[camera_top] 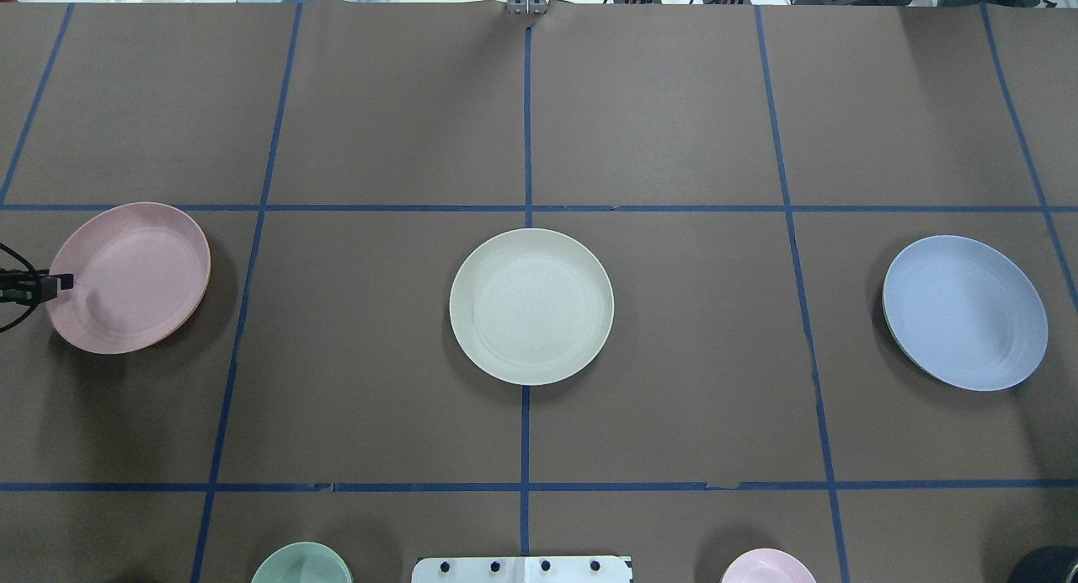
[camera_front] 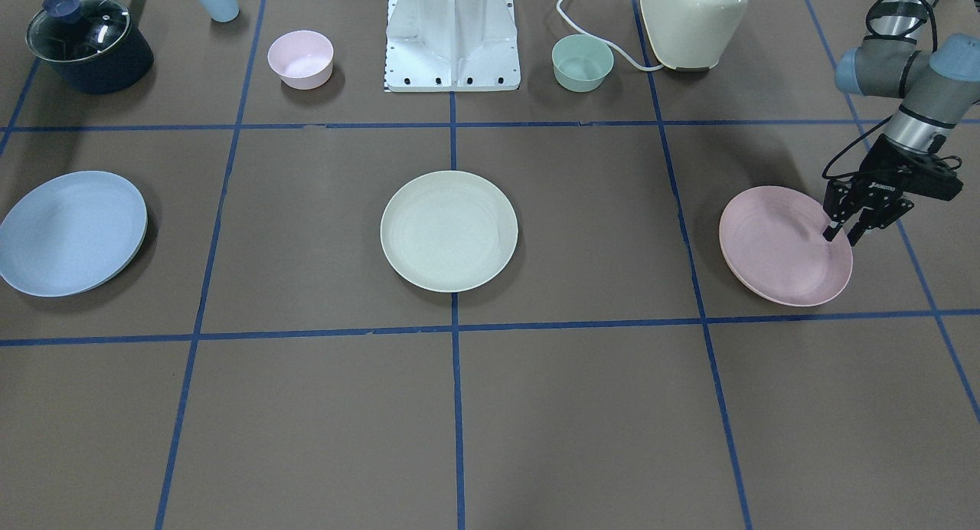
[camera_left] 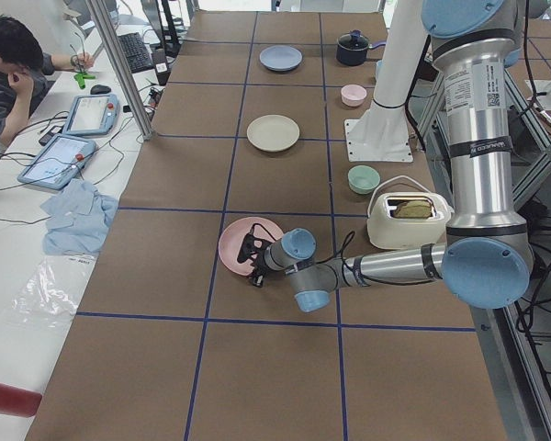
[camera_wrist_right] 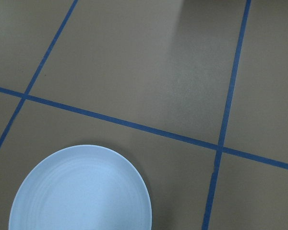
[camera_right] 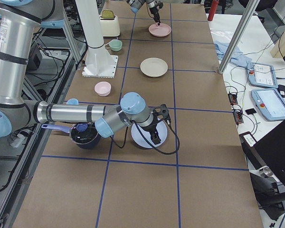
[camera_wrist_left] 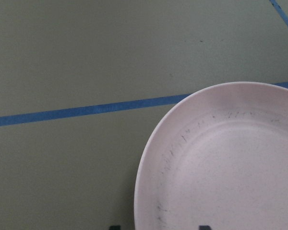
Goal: Stack three plates with pink and blue
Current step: 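Lower the left gripper to the pink plate's rim and grasp it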
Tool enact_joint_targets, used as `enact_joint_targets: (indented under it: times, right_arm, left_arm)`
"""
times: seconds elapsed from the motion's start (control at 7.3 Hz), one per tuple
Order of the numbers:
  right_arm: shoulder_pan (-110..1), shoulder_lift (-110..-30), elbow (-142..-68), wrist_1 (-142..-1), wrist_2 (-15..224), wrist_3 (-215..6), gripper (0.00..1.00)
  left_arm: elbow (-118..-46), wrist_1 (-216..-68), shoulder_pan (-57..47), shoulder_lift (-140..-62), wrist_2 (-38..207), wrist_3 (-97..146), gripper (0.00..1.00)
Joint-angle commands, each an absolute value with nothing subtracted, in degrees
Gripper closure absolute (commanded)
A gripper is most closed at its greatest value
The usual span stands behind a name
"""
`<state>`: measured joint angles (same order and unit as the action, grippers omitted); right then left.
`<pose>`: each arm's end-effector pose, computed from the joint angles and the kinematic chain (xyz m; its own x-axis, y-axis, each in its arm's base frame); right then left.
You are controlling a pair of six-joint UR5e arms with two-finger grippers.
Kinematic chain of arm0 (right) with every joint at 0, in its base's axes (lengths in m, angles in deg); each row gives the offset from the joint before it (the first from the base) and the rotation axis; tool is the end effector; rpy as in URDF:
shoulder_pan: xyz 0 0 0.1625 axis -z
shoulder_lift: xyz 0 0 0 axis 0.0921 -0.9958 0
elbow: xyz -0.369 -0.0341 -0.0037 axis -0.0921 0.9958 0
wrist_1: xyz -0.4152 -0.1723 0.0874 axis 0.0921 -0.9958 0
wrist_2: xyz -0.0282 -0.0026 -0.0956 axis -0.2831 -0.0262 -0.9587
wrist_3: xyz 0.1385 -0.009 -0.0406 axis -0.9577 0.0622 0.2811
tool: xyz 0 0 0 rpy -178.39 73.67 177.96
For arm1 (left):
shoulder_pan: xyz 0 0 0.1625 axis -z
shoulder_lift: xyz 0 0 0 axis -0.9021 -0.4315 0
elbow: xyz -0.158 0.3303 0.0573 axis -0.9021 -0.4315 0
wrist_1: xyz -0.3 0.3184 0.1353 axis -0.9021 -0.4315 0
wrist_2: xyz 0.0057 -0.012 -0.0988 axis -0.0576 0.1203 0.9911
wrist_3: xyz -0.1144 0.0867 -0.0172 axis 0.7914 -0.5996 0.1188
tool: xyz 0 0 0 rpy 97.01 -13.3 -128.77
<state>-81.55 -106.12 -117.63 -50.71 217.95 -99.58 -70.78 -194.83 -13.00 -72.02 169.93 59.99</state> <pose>0.0019 -0.4779 0.5455 0.6591 -0.2705 0.7017 -0.0895 0.8982 0.4304 0.2560 -0.4671 0.6555 0.6178 0.2092 -0.7580 0.2523 0.8603 0.4431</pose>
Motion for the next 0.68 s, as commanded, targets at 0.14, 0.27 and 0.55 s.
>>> enact_joint_targets:
  times: [0.14,0.27,0.55]
  right_arm:
    - [-81.6,-106.1,-117.6,-50.7,218.0,-99.6,0.00]
    - [-81.6,-106.2,-117.6,-50.7,218.0,-99.5,0.00]
    - [-81.6,-106.6,-117.6,-50.6,218.0,-99.5,0.00]
  left_arm:
    - [-71.2,-195.7,-13.1,-72.0,170.4,60.0,1.00]
    - [-73.7,-195.1,-12.8,-72.0,172.2,60.0,1.00]
    - [-77.1,-192.8,-8.2,-72.5,180.4,60.0,1.00]
